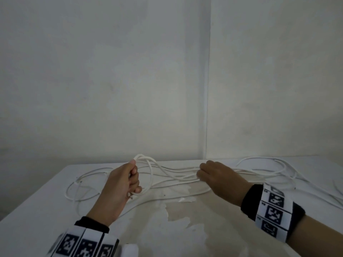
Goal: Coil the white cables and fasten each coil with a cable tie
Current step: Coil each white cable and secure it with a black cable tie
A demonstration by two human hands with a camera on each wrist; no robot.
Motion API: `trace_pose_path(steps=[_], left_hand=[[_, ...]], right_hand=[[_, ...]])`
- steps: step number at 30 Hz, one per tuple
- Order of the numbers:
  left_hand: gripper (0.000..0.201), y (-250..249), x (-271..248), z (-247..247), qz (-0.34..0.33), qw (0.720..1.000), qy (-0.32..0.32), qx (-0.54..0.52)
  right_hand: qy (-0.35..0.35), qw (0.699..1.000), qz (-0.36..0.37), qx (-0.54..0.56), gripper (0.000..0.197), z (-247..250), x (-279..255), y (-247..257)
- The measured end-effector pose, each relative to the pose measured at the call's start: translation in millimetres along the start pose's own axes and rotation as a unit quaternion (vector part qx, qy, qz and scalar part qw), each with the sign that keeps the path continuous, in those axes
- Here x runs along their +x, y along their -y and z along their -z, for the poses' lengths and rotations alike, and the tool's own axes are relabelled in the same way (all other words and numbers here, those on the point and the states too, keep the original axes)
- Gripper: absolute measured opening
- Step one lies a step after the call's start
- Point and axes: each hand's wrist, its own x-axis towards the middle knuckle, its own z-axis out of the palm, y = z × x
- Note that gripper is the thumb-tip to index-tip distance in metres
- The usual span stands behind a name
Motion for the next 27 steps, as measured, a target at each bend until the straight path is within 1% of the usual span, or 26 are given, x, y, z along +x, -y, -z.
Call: trace_pose_path(steps=[2, 4, 7, 11, 15, 17, 19, 22, 23, 25, 27], left_hand=[[0.036, 0.4, 1.3, -4.8, -0.004, 1.000, 0.001, 0.010], [0.035, 0.4, 2.9, -10.3, -0.007, 1.000, 0.004, 0.019], [0.036, 1.1, 4.2, -19.0, -0.010, 1.000, 0.011, 0.025], [0.040, 10.1, 4.7, -27.8, -0.010, 0.998, 0.028, 0.047], [0.043, 17.9, 2.6, -32.5, -0.040, 0.990, 0.078, 0.114], [0.043, 18.5, 1.7, -33.3, -0.045, 0.986, 0.096, 0.131], [0.043, 18.1, 0.0, -33.3, -0.050, 0.981, 0.114, 0.148], [0.046, 18.2, -5.1, -38.8, -0.061, 0.969, 0.161, 0.180], [0.045, 18.3, -6.9, -41.3, -0.058, 0.966, 0.168, 0.185], [0.043, 17.1, -10.5, -43.3, -0.030, 0.965, 0.168, 0.197], [0.046, 16.6, -13.0, -42.8, -0.011, 0.963, 0.181, 0.201]], right_hand=[[-0.016, 0.999, 0.030, 0.014, 0.047, 0.1, 9.6, 14.9], [-0.035, 0.997, 0.050, 0.040, 0.037, -0.4, 17.2, 30.7], [-0.062, 0.992, 0.065, 0.084, 0.022, 5.0, 28.1, 50.8], [-0.095, 0.984, 0.067, 0.136, 0.012, 17.0, 43.6, 61.0], [-0.091, 0.980, 0.060, 0.168, 0.010, 22.0, 49.2, 61.2], [-0.088, 0.978, 0.055, 0.180, 0.007, 23.3, 47.5, 58.9], [-0.095, 0.974, 0.048, 0.200, 0.012, 24.9, 46.5, 57.0], [-0.094, 0.969, 0.040, 0.225, 0.008, 27.1, 46.4, 57.1], [-0.084, 0.969, 0.040, 0.230, 0.006, 27.1, 46.8, 57.2], [-0.064, 0.963, 0.028, 0.259, 0.002, 30.1, 47.3, 54.6], [-0.046, 0.943, -0.028, 0.328, 0.011, 36.5, 47.2, 49.0]])
